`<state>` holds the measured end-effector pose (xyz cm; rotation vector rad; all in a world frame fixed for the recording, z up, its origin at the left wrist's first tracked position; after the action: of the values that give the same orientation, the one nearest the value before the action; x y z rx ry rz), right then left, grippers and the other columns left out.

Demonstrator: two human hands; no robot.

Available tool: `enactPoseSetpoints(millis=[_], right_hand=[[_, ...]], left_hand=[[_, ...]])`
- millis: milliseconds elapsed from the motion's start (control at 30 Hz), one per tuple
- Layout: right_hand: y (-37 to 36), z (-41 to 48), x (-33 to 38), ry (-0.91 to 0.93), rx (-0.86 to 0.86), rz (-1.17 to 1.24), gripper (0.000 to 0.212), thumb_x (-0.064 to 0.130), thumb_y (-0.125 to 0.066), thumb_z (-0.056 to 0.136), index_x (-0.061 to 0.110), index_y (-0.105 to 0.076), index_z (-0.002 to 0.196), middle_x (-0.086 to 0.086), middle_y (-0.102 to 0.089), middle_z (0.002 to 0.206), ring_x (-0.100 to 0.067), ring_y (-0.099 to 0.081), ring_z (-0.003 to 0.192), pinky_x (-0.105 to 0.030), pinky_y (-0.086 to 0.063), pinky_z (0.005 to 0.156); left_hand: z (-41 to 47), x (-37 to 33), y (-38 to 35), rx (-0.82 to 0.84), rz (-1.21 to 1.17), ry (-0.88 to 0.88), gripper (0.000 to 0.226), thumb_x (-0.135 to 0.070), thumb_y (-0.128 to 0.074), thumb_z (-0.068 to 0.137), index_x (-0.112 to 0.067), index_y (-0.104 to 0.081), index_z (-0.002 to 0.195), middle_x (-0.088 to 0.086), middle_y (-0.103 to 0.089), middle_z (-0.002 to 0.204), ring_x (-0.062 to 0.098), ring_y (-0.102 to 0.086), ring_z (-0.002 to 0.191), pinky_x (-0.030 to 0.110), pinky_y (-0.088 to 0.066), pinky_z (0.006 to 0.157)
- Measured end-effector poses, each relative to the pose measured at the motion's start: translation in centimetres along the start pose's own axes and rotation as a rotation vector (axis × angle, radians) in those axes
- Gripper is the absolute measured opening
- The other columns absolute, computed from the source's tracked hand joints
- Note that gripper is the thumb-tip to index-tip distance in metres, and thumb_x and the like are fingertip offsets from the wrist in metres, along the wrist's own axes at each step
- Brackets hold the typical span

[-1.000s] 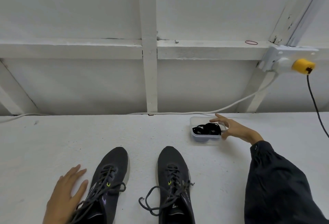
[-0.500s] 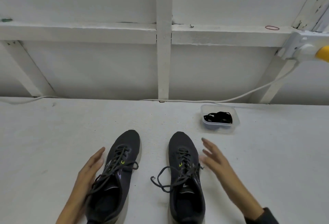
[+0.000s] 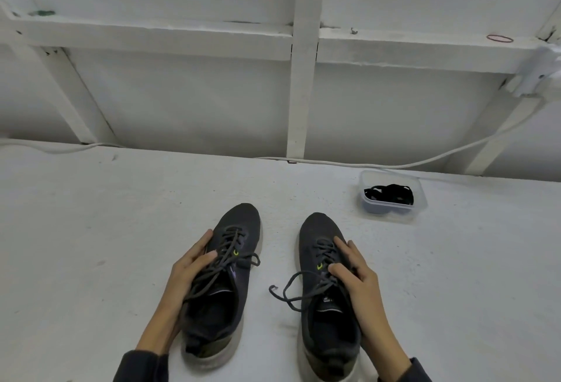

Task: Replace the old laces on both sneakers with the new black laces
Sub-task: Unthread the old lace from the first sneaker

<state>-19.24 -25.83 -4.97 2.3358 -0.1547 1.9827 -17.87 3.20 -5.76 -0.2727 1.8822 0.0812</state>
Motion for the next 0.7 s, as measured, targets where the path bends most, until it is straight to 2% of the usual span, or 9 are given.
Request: enactPoseSetpoints(millis=[67,133,200,267,367,433,500,600,700], right_hand=[[0.0,-0.1,0.1,-0.005,-0.005,-0.002,0.048,0.008,-0.063,0.090,0.033,-0.061,0.131,0.008,-0.031,0.158,-0.003,-0.034,0.138,-0.021,-0.032,0.100],[0.1,-0.3,0.2,-0.009,0.000,0.001,0.046,0.014,-0.063,0.091,0.034,-0.059,0.133,0.009,-0.030,0.158,-0.003,-0.031,0.141,-0.022,-0.029,0.103],[0.2,-0.7,0.6,-0.010,0.030,0.014,0.050,0.031,-0.068,0.087,0.038,-0.055,0.136,0.014,-0.028,0.158,0.003,-0.027,0.141,-0.021,-0.026,0.104],[0.3,-1.2,1.1,-0.005,0.085,0.021,0.068,0.051,-0.068,0.071,0.046,-0.052,0.136,0.024,-0.026,0.156,0.016,-0.026,0.136,-0.019,-0.026,0.103],[0.9,-1.7,1.3,0.018,0.144,0.003,0.077,0.049,-0.064,0.058,0.055,-0.051,0.133,0.030,-0.027,0.154,0.026,-0.026,0.129,-0.017,-0.031,0.100],[1.2,-2.1,0.9,0.029,0.171,0.009,0.080,0.039,-0.062,0.053,0.054,-0.053,0.131,0.028,-0.029,0.154,0.021,-0.027,0.134,-0.021,-0.035,0.103],[1.1,-2.8,0.5,0.038,0.185,-0.027,0.085,0.027,-0.060,0.050,0.054,-0.055,0.130,0.026,-0.030,0.154,0.016,-0.025,0.138,-0.021,-0.034,0.106],[0.3,-3.5,0.1,0.058,0.147,-0.112,0.088,0.016,-0.058,0.048,0.051,-0.058,0.128,0.025,-0.030,0.154,0.021,-0.030,0.132,-0.002,-0.037,0.092],[0.0,-3.7,0.4,0.041,0.061,-0.065,0.078,0.007,-0.057,0.054,0.050,-0.066,0.118,0.026,-0.040,0.148,0.022,-0.038,0.126,0.000,-0.041,0.084]], left_hand=[[-0.1,-0.2,-0.2,0.010,-0.001,-0.006,0.047,-0.001,-0.057,0.092,-0.017,-0.056,0.136,0.000,-0.065,0.127,0.013,-0.062,0.113,0.019,-0.048,0.086],[-0.5,-0.6,0.0,0.039,0.015,-0.019,0.047,-0.008,-0.061,0.091,-0.019,-0.057,0.136,-0.002,-0.068,0.123,0.017,-0.062,0.117,0.027,-0.048,0.094],[-1.1,-1.2,0.5,0.101,0.049,-0.034,0.055,-0.027,-0.071,0.081,-0.026,-0.058,0.135,-0.011,-0.067,0.125,0.012,-0.060,0.121,0.036,-0.042,0.107],[-2.1,-2.1,1.0,0.188,0.107,-0.059,0.069,-0.039,-0.072,0.068,-0.034,-0.056,0.135,-0.022,-0.059,0.133,0.001,-0.050,0.128,0.035,-0.034,0.113],[-3.8,-2.9,1.1,0.349,0.262,-0.093,0.081,-0.041,-0.070,0.062,-0.043,-0.047,0.139,-0.029,-0.047,0.142,-0.010,-0.040,0.132,0.028,-0.029,0.111],[-4.6,-2.6,0.8,0.421,0.374,-0.105,0.086,-0.035,-0.068,0.062,-0.043,-0.042,0.143,-0.028,-0.039,0.148,-0.007,-0.034,0.137,0.029,-0.027,0.114],[-4.7,-2.2,0.5,0.387,0.433,-0.152,0.084,-0.018,-0.064,0.066,-0.042,-0.041,0.143,-0.030,-0.037,0.149,-0.008,-0.031,0.138,0.027,-0.026,0.116],[-4.2,-1.8,0.4,0.246,0.401,-0.155,0.085,0.021,-0.050,0.076,-0.040,-0.052,0.135,-0.030,-0.048,0.140,-0.010,-0.041,0.131,0.019,-0.034,0.111],[-3.9,-1.4,0.5,0.155,0.370,-0.150,0.083,0.027,-0.045,0.077,-0.036,-0.058,0.130,-0.024,-0.058,0.133,-0.005,-0.048,0.128,0.013,-0.037,0.105]])
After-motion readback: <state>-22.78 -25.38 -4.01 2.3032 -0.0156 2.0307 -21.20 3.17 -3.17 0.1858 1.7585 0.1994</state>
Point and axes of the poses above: each hand's wrist, its own z-axis towards the middle knuckle, its own y-axis out of the back of the hand, x = y × z, the point moved 3 cm from there along z, towards the middle knuckle
